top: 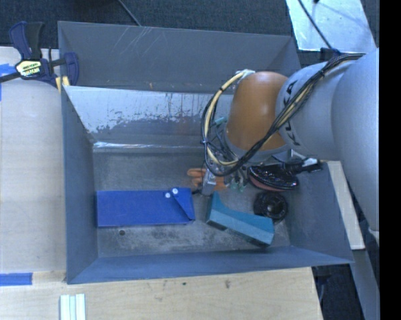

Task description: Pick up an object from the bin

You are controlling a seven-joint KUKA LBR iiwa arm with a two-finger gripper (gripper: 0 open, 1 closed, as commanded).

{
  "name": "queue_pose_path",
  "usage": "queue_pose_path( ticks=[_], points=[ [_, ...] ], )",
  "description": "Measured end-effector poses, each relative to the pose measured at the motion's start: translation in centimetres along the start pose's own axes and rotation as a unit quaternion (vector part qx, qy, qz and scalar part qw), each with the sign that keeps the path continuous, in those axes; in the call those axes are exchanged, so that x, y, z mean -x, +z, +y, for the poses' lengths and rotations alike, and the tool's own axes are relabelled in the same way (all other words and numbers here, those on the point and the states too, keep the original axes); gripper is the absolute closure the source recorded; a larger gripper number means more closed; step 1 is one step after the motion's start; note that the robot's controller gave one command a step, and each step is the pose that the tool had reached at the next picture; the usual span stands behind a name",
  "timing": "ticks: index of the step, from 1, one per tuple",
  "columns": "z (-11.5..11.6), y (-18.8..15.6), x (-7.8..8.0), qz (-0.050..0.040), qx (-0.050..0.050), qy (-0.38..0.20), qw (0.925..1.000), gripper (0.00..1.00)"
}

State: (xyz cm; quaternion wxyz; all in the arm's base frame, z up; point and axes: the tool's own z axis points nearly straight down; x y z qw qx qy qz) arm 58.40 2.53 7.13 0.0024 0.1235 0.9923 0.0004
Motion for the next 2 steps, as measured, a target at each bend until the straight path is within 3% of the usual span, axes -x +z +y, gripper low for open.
queue_pose_path(
  ticks=[1, 2],
  points=[
    [-0.01, 0.09, -0.06, 0.0009, 0.000, 0.000, 1.0000, 0.00],
    [0.00, 0.03, -0.02, 0.0003, 0.000, 0.000, 1.0000, 1.00]
  ],
)
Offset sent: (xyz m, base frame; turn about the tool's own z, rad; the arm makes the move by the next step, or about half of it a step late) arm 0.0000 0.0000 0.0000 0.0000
